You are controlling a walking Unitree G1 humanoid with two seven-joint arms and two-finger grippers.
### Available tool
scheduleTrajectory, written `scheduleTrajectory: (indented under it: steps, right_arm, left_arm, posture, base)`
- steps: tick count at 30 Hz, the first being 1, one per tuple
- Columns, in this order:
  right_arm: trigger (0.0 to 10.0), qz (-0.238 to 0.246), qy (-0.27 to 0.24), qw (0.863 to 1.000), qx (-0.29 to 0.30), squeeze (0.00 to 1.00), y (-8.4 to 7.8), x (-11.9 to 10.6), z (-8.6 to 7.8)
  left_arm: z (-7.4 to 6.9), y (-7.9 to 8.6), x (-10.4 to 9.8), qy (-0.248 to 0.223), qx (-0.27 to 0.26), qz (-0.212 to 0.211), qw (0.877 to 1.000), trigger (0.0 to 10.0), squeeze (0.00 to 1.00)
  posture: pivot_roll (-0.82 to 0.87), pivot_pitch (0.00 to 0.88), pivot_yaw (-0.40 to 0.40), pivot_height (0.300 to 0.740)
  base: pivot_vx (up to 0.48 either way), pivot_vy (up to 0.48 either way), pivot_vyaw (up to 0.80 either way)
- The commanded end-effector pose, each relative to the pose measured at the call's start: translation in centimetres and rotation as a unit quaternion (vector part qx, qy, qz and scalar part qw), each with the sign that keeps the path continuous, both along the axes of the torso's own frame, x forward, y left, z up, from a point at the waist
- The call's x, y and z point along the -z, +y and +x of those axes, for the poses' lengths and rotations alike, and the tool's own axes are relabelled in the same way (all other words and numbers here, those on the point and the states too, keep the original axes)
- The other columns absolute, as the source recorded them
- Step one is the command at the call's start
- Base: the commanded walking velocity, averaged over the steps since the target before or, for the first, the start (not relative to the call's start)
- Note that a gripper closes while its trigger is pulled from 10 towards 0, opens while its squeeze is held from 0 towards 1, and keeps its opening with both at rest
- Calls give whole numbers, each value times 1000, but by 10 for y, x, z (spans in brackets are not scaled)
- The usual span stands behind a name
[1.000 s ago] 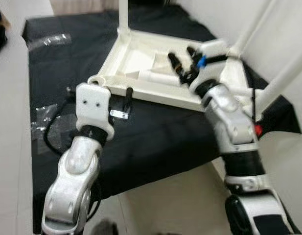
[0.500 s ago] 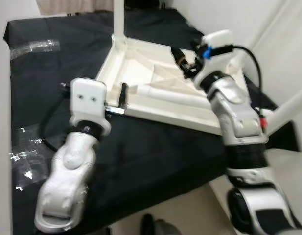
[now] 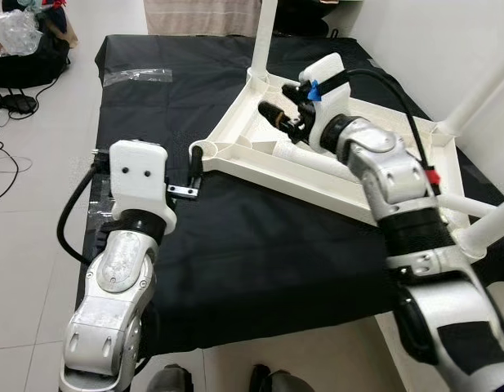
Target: Building children table
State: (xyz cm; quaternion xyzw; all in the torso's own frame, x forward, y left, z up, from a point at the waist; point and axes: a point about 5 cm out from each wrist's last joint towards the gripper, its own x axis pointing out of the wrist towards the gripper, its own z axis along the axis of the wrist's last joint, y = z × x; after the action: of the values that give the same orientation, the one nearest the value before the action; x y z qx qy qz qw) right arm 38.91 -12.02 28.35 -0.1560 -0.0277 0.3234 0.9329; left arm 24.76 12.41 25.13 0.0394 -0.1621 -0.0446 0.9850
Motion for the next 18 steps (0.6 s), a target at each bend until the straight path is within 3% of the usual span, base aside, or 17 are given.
scheduleTrajectory:
  steps: [1, 6, 9, 11, 13, 16, 17, 18]
  right_arm:
    - [10000, -41, 41, 998, -34, 0, 2, 11, 2]
    - [10000, -81, 83, 990, -81, 0, 10, 27, 3]
    - [10000, -81, 83, 990, -81, 0, 10, 27, 3]
    - [10000, -91, 122, 979, -138, 0, 29, 41, 0]
    - [10000, -95, 133, 974, -155, 0, 38, 46, -1]
    - [10000, -95, 133, 974, -155, 0, 38, 46, -1]
    - [10000, -91, 139, 972, -166, 0, 48, 47, -1]
    - [10000, -91, 139, 972, -166, 0, 48, 47, -1]
  left_arm:
    - [-3, -4, 3, 11, 8, -2, 1000, 10000, 0]
    - [-6, -5, 6, 21, 10, -6, 1000, 10000, 0]
    - [-6, -5, 6, 21, 10, -6, 1000, 10000, 0]
    - [-10, -7, 10, 31, 15, -9, 999, 10000, 0]
    - [-11, -8, 10, 34, 17, -11, 999, 10000, 0]
    - [-11, -8, 10, 34, 17, -11, 999, 10000, 0]
    - [-13, -9, 11, 36, 22, -17, 999, 10000, 0]
    - [-13, -9, 11, 36, 22, -17, 999, 10000, 0]
  posture:
    - [36, 214, -157, 740]
    - [36, 235, -160, 740]
    - [36, 235, -160, 740]
    - [30, 265, -169, 740]
    - [29, 272, -169, 740]
    - [29, 272, -169, 740]
    - [28, 277, -173, 740]
    - [28, 277, -173, 740]
  base:
    - [0, 0, 0]
    - [0, 0, 0]
    - [0, 0, 0]
    - [0, 0, 0]
    - [0, 0, 0]
    - [0, 0, 0]
    - [0, 0, 0]
    - [0, 0, 0]
